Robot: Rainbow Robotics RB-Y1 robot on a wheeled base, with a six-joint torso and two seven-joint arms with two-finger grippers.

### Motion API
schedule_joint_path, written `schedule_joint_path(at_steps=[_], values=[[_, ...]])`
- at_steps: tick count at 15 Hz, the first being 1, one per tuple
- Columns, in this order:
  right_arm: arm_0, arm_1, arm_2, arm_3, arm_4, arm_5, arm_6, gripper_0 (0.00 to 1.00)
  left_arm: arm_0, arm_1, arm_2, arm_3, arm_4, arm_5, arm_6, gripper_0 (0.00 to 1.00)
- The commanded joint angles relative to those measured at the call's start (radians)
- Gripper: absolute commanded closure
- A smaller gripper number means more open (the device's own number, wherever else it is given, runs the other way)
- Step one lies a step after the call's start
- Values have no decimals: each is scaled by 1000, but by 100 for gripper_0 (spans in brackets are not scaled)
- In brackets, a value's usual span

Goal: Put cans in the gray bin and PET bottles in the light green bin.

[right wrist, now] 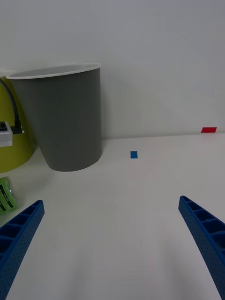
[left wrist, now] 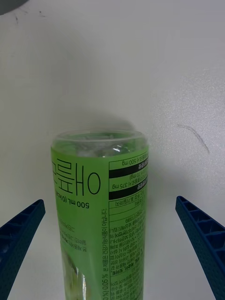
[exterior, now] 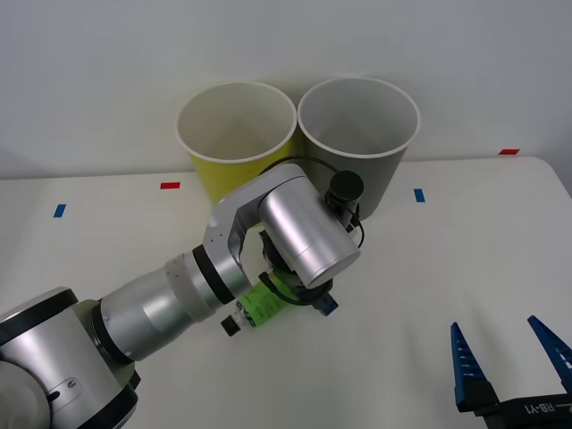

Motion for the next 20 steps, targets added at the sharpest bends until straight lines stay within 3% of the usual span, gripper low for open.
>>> schedule_joint_path(at_steps=[1, 8, 16, 17, 18, 20], values=[[0, 0, 0, 0, 0, 0, 0, 0, 0, -3, 7, 31, 0, -18, -3, 4], [0, 0, 0, 0, 0, 0, 0, 0, -34, -44, 56, 163, 8, -35, -3, 4], [0, 0, 0, 0, 0, 0, 0, 0, -32, -43, 66, 167, 28, -35, -1, 8], [0, 0, 0, 0, 0, 0, 0, 0, -32, -40, 66, 167, 29, -35, -3, 23], [0, 0, 0, 0, 0, 0, 0, 0, -34, -37, 67, 166, 29, -35, -7, 100], [0, 0, 0, 0, 0, 0, 0, 0, -32, -34, 66, 166, 31, -35, -15, 100]])
